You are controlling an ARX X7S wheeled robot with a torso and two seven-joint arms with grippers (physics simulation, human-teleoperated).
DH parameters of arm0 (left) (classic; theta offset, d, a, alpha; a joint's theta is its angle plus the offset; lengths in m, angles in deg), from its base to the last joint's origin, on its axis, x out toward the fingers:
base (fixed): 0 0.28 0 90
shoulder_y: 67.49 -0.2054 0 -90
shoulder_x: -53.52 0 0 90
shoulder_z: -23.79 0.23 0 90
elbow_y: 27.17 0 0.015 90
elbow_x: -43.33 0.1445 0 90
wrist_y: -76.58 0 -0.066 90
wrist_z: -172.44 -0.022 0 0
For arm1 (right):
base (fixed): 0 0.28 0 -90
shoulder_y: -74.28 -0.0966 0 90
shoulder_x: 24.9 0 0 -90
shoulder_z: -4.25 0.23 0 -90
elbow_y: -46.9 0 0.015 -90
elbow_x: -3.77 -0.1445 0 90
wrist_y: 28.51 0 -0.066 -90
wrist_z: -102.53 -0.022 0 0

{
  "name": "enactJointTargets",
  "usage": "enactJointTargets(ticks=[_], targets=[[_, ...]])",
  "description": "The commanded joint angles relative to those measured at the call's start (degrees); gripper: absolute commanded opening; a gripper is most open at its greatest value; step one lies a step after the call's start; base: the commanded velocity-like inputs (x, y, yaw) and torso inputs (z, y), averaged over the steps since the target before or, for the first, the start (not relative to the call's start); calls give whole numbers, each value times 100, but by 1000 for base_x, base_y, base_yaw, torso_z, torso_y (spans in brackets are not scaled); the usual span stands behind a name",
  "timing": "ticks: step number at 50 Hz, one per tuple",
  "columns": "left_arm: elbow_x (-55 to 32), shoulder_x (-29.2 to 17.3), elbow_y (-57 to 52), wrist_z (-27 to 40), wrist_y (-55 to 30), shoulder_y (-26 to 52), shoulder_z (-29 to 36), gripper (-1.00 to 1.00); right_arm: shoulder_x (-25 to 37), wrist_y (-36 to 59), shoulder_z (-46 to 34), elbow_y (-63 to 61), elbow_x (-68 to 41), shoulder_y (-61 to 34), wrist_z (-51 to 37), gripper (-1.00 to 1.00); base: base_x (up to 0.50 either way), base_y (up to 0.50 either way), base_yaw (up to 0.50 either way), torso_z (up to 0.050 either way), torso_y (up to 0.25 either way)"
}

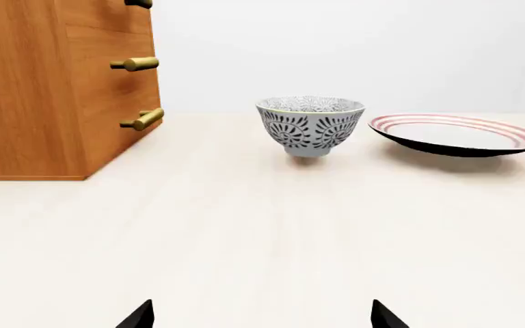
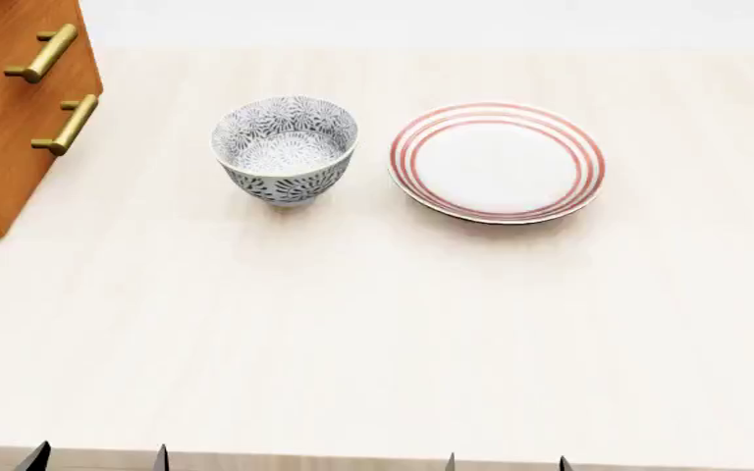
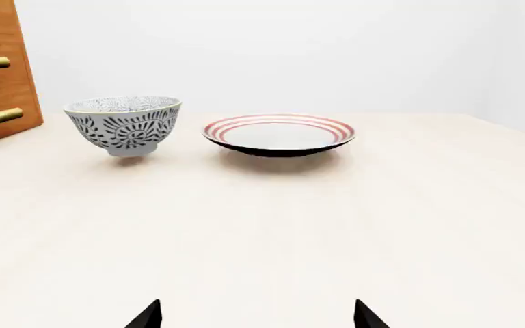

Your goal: Open the top drawer of the cabinet.

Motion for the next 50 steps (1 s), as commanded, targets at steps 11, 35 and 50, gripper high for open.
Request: enactJointTargets(ticks=[11, 35, 50], targets=[[-205, -259, 33, 321, -8, 19, 318, 100, 261, 13, -330, -46, -277, 13, -279, 100, 0, 0, 0, 0, 0], [-113, -253, -25, 318, -132, 3, 357, 100, 260, 35, -336, -60, -273, 28, -247, 100, 0, 0, 0, 0, 0], [-211, -397, -56, 467, -233, 44, 558, 100, 399, -14, -499, -24, -409, 13, -396, 100, 0, 0, 0, 17, 0]])
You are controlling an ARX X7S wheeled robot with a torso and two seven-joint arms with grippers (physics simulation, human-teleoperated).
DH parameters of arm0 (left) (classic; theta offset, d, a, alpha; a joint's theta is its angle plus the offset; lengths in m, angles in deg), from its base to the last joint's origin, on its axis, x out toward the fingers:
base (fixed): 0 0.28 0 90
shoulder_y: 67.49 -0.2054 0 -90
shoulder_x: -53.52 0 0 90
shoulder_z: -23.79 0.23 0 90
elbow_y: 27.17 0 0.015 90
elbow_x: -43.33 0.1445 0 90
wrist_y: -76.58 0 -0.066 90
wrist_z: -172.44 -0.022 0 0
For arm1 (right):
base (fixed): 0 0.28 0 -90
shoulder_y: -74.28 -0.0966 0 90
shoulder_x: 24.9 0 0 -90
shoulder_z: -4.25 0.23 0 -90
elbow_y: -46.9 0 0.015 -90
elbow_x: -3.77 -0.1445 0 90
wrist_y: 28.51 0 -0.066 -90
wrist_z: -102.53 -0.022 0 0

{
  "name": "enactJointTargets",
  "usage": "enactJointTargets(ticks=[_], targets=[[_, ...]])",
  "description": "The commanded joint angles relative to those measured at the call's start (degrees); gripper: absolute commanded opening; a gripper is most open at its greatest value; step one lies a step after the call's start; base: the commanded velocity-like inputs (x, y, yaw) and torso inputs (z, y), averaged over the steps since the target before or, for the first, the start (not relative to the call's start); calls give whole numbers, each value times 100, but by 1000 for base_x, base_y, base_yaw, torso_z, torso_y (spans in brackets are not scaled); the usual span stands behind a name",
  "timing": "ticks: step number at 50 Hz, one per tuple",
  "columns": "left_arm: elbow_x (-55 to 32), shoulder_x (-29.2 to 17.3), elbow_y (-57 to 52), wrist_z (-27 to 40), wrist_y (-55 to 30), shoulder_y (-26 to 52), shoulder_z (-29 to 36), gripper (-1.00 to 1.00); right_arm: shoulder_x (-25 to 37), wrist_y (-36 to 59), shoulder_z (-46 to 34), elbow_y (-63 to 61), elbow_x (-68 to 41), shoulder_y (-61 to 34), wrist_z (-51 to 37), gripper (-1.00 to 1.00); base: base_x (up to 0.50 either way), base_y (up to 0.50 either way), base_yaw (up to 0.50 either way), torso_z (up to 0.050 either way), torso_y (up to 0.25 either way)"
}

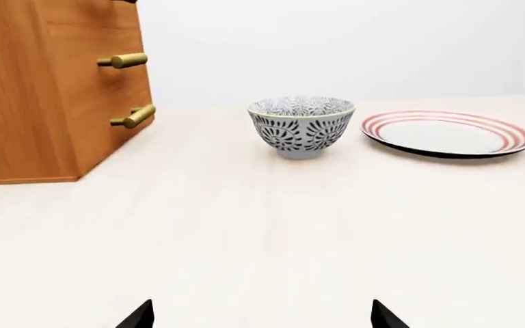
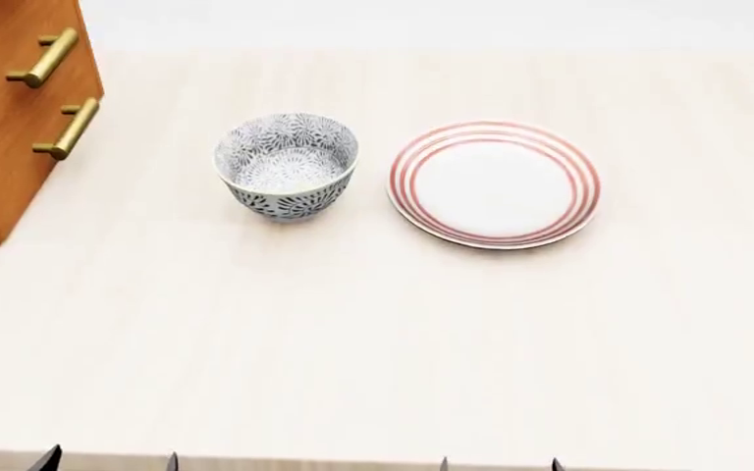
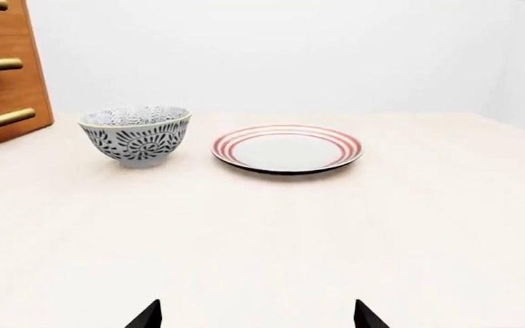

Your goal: Open the top drawer of the cabinet.

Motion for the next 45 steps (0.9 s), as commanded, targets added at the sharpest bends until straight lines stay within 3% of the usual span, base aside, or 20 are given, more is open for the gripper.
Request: enactJointTargets(ticks=[1, 37, 45], targets=[[15, 5, -32, 10, -41, 21, -3, 100, -5, -12, 9, 0, 7, -8, -4, 100, 0, 0, 0, 50, 0], [-177, -212, -164, 325, -145, 24, 256, 100, 215, -57, -258, 10, -243, -27, -246, 100, 0, 0, 0, 50, 0], [-212, -258, -164, 330, -86, 3, 346, 100, 251, -126, -292, -30, -361, -25, -237, 100, 77, 0, 0, 1, 0]])
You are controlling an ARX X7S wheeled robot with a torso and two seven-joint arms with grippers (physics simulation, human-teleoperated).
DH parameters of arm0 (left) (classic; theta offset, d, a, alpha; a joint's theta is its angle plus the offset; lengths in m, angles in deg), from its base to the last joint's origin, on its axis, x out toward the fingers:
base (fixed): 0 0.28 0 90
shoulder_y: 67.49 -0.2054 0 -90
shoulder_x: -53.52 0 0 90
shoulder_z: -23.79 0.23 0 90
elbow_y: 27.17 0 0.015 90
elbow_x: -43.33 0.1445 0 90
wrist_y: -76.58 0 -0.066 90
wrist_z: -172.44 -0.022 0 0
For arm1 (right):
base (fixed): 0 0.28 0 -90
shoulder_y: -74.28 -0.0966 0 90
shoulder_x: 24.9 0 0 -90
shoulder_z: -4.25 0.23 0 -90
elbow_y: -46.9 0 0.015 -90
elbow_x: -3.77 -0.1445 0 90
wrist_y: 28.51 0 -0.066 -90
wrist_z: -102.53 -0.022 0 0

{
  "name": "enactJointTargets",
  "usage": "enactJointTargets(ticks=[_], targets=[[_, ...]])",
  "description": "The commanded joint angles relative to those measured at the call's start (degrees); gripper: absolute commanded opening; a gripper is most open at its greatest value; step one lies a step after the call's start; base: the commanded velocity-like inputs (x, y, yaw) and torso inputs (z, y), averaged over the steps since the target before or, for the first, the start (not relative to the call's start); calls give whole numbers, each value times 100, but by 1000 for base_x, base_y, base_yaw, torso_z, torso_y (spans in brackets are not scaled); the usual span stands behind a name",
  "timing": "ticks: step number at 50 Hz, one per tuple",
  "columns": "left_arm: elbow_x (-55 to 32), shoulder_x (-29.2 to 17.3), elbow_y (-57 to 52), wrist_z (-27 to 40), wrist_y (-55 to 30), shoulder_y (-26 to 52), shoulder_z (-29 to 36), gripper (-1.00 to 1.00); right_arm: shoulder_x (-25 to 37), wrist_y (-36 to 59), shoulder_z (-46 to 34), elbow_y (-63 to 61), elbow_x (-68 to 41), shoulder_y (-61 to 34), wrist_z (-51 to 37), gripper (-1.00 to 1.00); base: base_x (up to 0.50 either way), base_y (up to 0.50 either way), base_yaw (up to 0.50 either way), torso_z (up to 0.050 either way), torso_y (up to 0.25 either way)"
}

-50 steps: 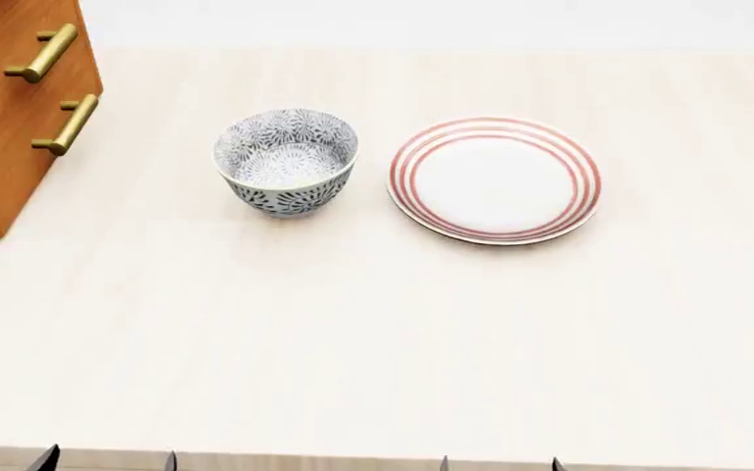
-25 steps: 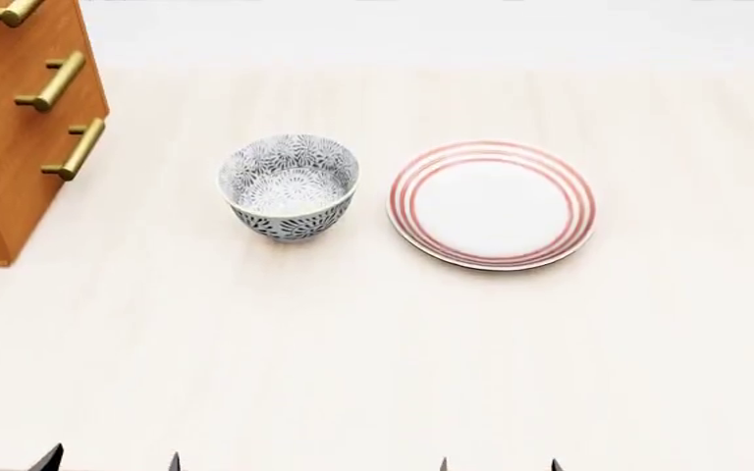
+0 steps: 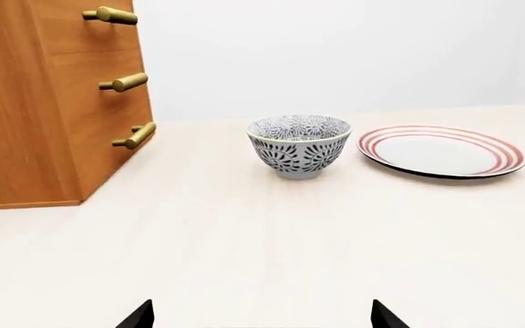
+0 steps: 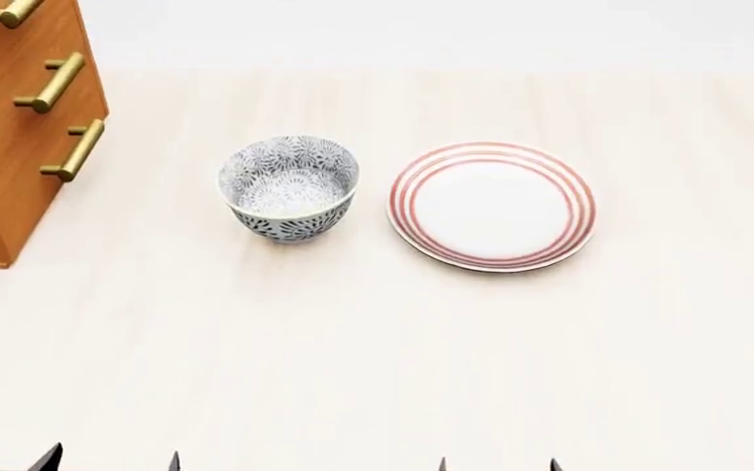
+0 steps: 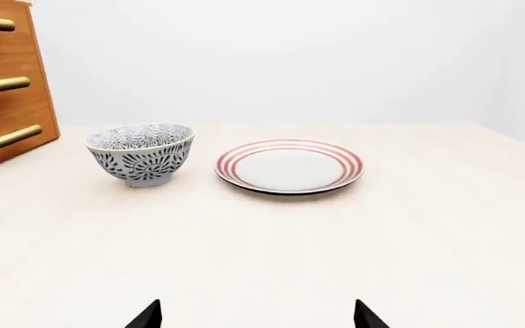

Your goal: Open the top drawer of the cabinet.

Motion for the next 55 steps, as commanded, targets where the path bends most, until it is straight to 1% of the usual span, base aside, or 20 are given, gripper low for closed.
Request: enactJointTargets(ticks=[1, 55], targets=[[52, 39, -43, -27, -15, -6, -25, 100, -39, -88, 59, -55, -41, 2, 96, 100, 465, 0, 0, 0, 0], [-101, -171, -4, 210, 55, 20, 243, 100, 174, -258, -234, -17, -199, -7, -100, 100, 500, 0, 0, 0, 0]])
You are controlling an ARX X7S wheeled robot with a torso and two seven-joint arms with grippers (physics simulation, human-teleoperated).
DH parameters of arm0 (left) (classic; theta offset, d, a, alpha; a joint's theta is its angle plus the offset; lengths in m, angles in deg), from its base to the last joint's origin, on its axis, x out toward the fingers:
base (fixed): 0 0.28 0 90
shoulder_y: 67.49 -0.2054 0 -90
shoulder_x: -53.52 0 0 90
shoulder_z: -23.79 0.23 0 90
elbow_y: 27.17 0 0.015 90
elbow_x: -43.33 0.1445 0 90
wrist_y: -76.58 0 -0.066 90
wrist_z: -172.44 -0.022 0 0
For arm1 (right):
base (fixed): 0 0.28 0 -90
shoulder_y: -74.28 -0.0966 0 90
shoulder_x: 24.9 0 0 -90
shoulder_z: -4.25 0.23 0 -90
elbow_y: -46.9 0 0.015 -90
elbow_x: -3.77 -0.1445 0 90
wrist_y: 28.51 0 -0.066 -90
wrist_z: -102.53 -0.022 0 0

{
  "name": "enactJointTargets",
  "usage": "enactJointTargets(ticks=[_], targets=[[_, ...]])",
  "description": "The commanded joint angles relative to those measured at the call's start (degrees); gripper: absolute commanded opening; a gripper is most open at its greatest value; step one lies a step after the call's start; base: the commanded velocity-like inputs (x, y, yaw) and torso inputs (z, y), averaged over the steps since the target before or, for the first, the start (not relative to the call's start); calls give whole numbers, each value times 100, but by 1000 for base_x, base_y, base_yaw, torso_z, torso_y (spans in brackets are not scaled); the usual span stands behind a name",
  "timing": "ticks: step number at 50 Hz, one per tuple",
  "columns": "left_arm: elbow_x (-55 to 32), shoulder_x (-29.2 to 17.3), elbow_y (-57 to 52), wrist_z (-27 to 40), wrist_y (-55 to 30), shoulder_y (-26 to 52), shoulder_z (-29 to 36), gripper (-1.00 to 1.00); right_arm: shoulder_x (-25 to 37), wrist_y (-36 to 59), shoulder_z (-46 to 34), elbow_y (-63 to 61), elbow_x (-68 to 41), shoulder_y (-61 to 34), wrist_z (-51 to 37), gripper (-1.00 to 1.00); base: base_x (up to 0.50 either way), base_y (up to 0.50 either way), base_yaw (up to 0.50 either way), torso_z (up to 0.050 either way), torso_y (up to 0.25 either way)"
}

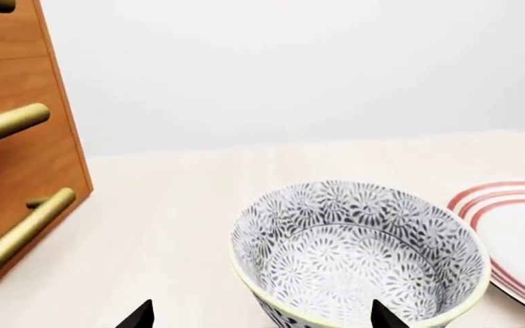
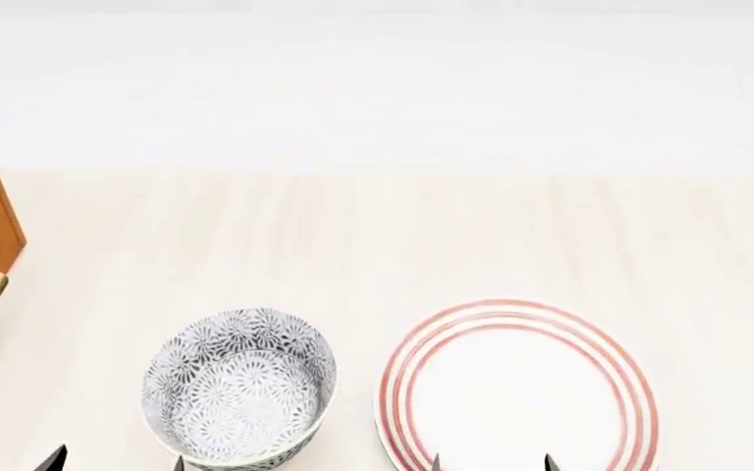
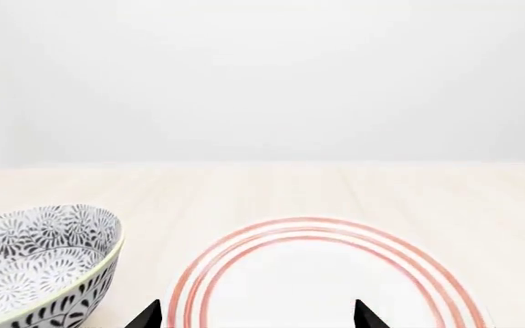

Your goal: Open the top drawer of the cabinet.

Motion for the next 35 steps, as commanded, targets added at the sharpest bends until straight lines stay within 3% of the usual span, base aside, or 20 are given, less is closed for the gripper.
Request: enactJointTargets(ticks=[1, 9, 17, 35], targets=[[53, 62, -20, -49, 10, -10, -81, 100, -62, -32, 66, 6, 71, 10, 63, 100, 500, 0, 0, 0, 0], [45, 42, 28, -24, 60, 0, -40, 100, -33, -92, 37, -31, 42, 19, 49, 100, 485, 0, 0, 0, 0], [19, 15, -7, 7, 24, 5, -12, 100, -2, -238, -27, -38, 44, 35, 76, 100, 16, 0, 0, 0, 0], [-28, -26, 57, 62, 50, 49, 51, 100, 49, -240, -85, -11, 7, 0, 11, 100, 0, 500, 0, 0, 0]])
